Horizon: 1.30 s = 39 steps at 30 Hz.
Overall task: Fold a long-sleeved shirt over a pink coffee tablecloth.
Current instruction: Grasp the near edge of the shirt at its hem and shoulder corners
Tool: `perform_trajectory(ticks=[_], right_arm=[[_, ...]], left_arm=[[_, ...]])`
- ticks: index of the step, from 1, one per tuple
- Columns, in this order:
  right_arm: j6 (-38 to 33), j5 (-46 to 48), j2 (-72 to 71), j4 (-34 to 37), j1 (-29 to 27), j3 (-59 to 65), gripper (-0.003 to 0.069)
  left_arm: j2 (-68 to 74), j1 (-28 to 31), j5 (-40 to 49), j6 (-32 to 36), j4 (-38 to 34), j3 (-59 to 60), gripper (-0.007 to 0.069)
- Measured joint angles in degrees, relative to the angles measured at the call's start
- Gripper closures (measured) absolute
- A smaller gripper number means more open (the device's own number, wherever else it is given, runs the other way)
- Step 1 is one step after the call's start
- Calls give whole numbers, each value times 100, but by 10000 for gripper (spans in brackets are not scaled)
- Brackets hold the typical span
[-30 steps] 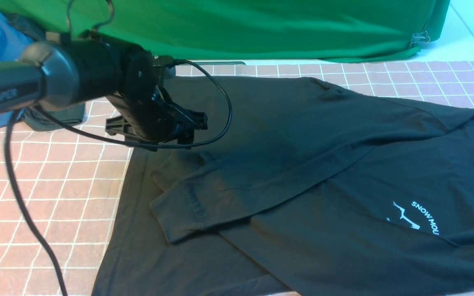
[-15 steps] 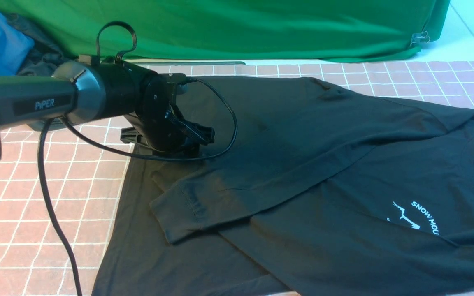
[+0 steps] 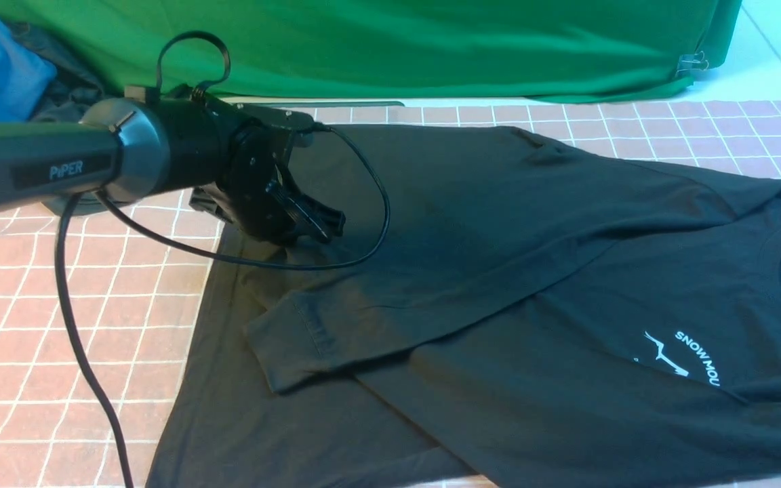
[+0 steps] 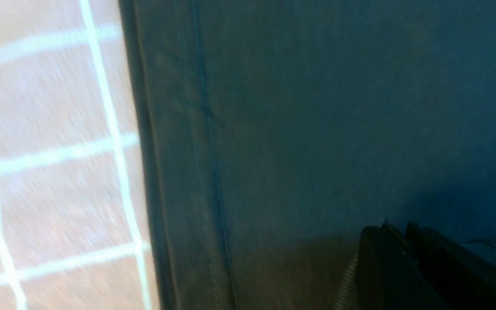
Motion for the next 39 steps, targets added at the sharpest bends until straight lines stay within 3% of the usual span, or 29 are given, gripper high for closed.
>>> perform_trajectory(ticks=[20,33,36,39], right_arm=[[153,-42,0,0,0,0,456],[157,-54,0,0,0,0,452],[172,-54,0,0,0,0,452],[342,-54,0,0,0,0,452]], left_arm=[[-32,5,-644,-648,422,-288,582],[-26,227,-1035,-720,504,-291,578],[-26,238,-940,-720,504,-291,565],[-26,249,-900,-720,524,-295,482]])
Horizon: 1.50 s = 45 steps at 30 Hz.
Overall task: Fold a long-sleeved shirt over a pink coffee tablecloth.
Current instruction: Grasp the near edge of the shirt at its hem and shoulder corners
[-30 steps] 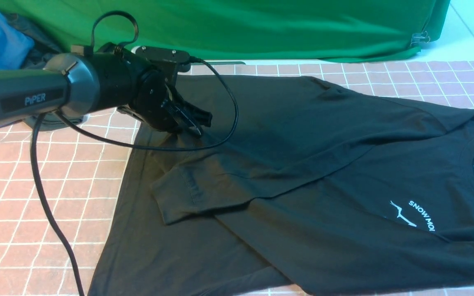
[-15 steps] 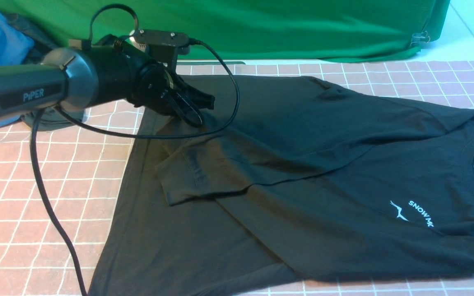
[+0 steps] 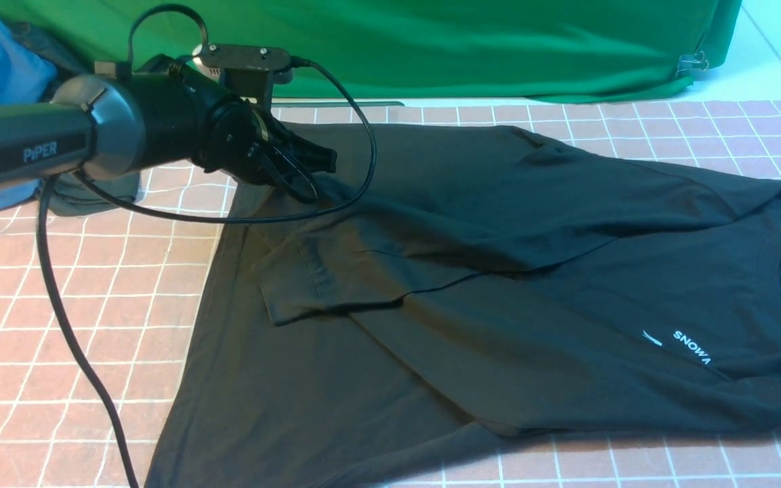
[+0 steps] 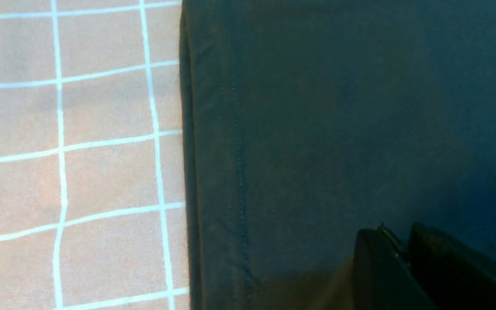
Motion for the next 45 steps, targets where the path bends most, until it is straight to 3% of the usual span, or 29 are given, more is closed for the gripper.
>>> perform_trajectory(ticks=[6,9,12,17,21,25,31,39,41,45], right_arm=[[122,102,0,0,0,0,452],[190,146,0,0,0,0,452],[243,150,0,-36,0,0,456],[288,267,0,-92,0,0,460],[288,304,0,-97,0,0,460],[288,315,0,-97,0,0,460],[288,293,0,-97,0,0,460],[288,289,0,-97,0,0,460],[288,287,0,-97,0,0,460],[288,268,0,-97,0,0,460]], left_arm=[[-182,0,977,-6,58,-226,276],[-514,0,2167,-92,-49,-347,245],[-936,20,3152,-50,-473,-228,323],[-2202,17,2947,208,-1593,1225,578],[-3058,17,2785,229,-2320,2539,608],[-3432,17,2765,105,-2501,3409,596],[-3401,12,2782,-673,-2025,4074,411],[-3358,12,2070,-971,-1840,4399,64],[-3281,12,1922,-978,-1851,4558,32],[-3023,12,1908,-942,-1854,4680,40]])
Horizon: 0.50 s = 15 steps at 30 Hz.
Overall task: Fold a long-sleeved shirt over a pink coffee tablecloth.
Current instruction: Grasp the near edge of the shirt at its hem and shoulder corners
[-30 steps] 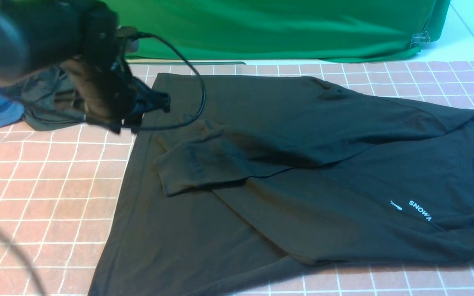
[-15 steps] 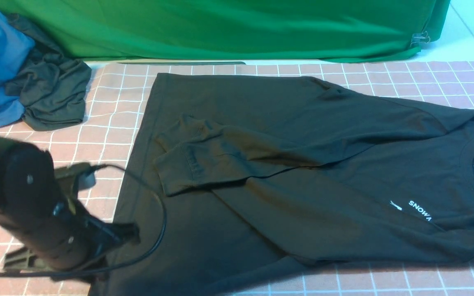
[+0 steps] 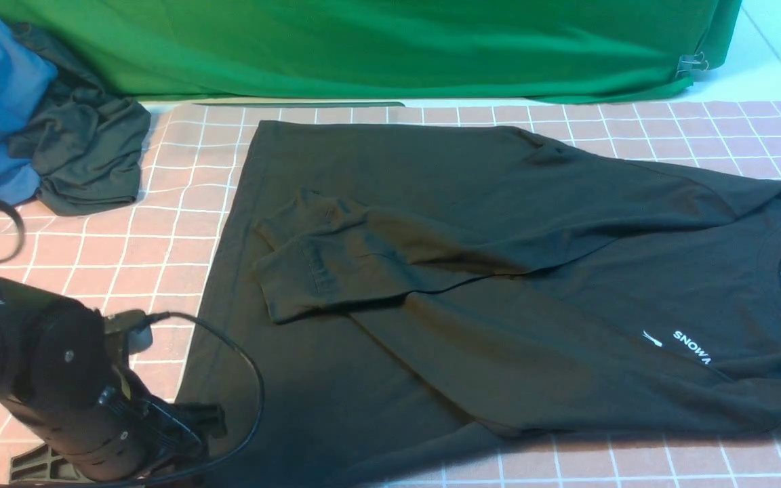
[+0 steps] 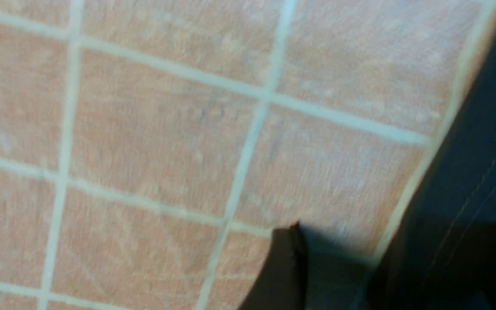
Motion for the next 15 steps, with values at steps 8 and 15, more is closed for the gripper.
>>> perform_trajectory(ticks=[8,15], right_arm=[[0,65,0,0,0,0,460],[297,1185,314,-118,0,0,460]], left_arm=[[55,0,-27,614,-168,-46,464],[-319,0,205,730,-149,-112,582]])
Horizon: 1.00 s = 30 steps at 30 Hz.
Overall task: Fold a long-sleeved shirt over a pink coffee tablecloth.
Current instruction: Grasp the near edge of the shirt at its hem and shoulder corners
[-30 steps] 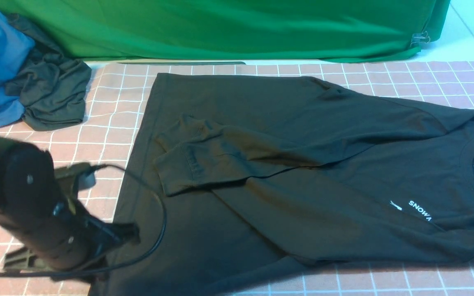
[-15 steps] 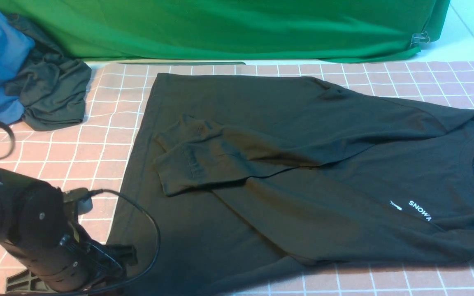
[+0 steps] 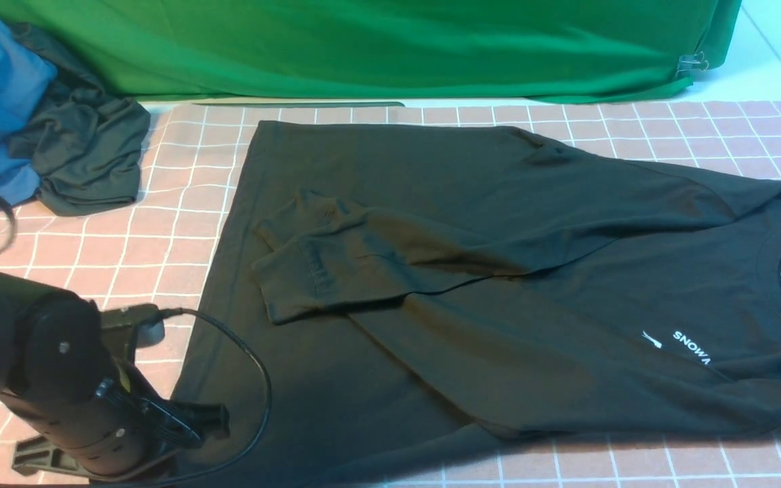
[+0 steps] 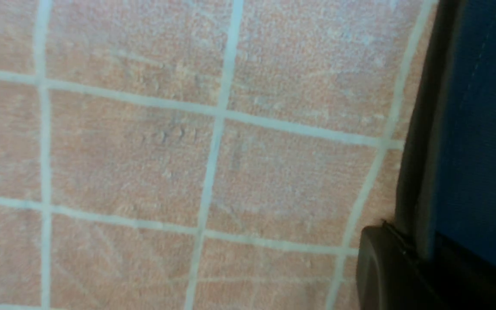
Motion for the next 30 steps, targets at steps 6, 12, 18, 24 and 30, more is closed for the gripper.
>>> perform_trajectory(ticks=[6,12,18,24,30], right_arm=[[30,640,1008,-220,-125,0,460],[-11,299,1541,-220,-780,429,460],[-69,-1003,1873,610,-1453,1324,358],[-163,-1942,2359,842,-1503,1460,84],[-163,-2597,3083,950,-1508,1472,68]], left_arm=[[-616,0,350,-26,16,-5,591],[-997,0,513,-34,-22,-5,591],[-1096,0,532,-19,-65,-5,591],[-1096,0,393,99,-65,-5,591],[-1096,0,369,161,-65,-5,591]])
